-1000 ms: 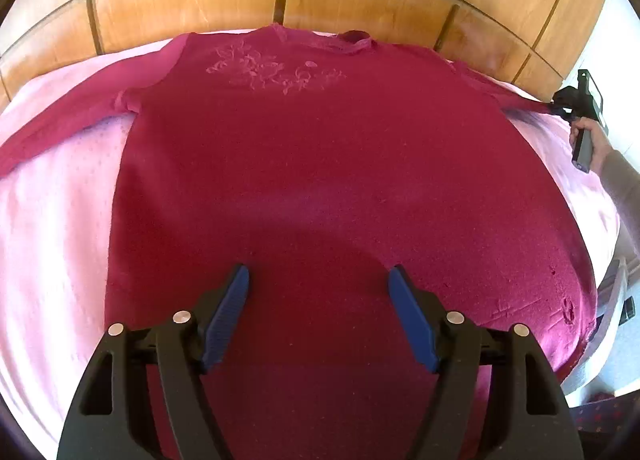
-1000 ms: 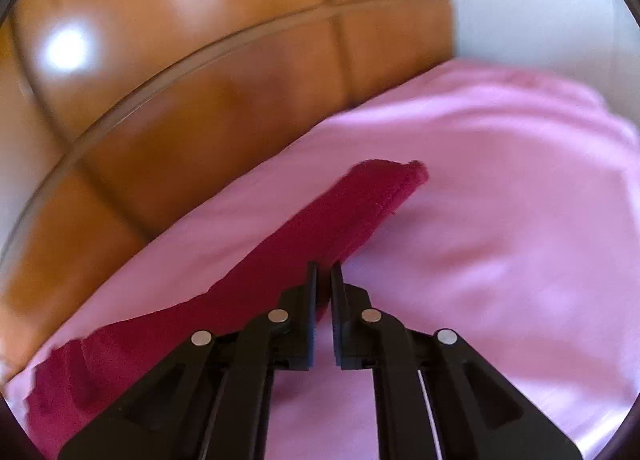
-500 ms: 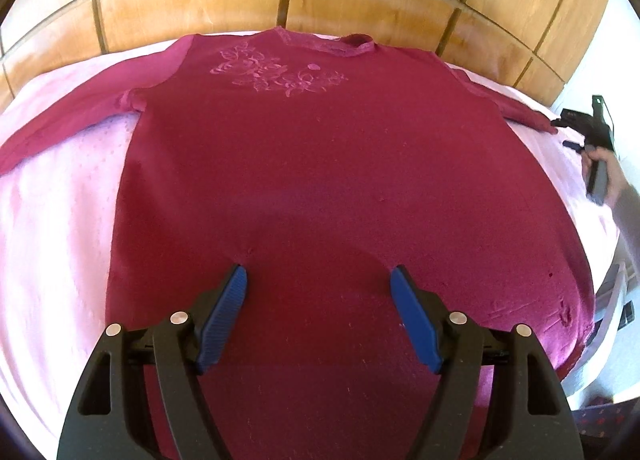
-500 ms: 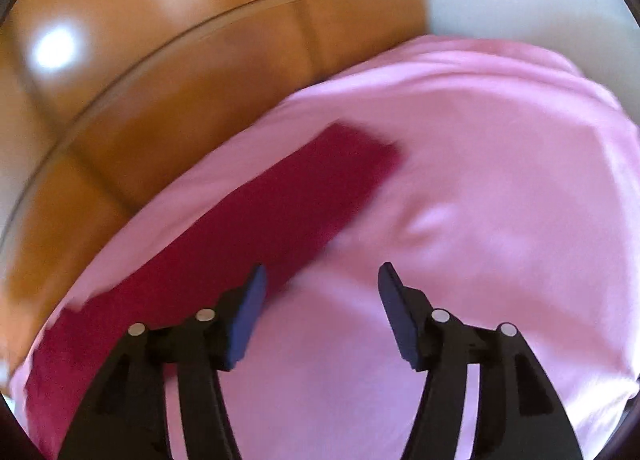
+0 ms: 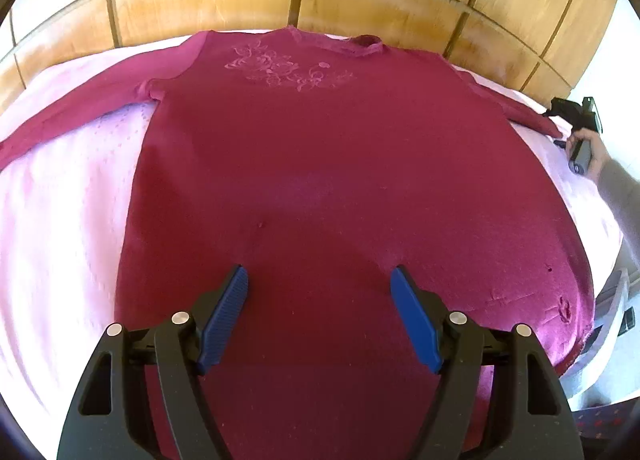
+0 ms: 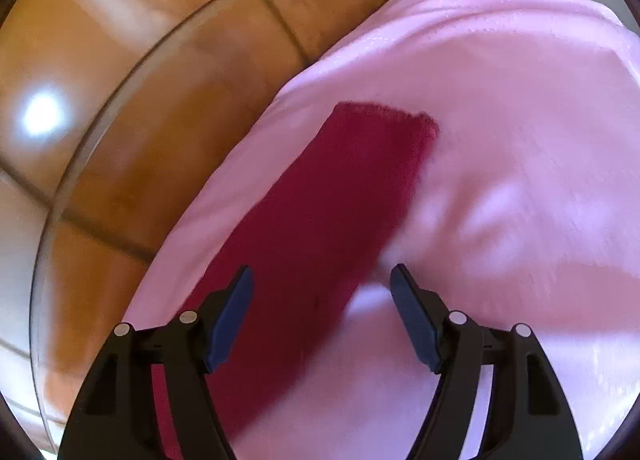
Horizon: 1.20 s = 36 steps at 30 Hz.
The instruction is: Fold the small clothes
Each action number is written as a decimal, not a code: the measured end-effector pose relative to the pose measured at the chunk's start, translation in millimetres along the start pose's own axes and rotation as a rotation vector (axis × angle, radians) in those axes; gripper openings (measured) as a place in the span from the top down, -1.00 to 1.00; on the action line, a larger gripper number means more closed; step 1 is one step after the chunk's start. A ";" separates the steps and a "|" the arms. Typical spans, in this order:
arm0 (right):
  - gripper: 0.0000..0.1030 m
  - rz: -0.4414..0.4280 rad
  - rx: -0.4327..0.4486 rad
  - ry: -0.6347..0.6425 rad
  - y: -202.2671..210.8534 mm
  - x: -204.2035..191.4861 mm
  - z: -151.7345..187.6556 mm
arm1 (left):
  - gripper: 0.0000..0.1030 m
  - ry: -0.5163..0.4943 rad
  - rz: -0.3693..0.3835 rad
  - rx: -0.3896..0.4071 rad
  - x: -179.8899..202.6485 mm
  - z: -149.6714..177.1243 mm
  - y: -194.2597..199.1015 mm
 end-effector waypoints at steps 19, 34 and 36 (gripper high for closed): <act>-0.27 0.098 0.097 0.258 38.2 16.0 16.3 | -0.49 0.027 0.020 0.011 -2.9 -0.5 -0.6; -0.32 -0.377 -0.600 0.628 175.5 29.4 314.6 | -0.49 0.112 -0.035 0.065 -34.5 9.4 18.4; -0.27 -0.351 -0.603 0.705 188.8 40.3 333.3 | -0.49 0.130 -0.031 0.071 -39.3 10.6 19.3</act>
Point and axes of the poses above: each gripper's, at about its wrist camera, not at the fingertips, and y roughly against the way its jaws point, x to its right, z to its underside, the point moved 7 cm from there along -y, roughly the way its jaws point, and after that the axes turned 11 degrees about -y, right-handed, at the moved point
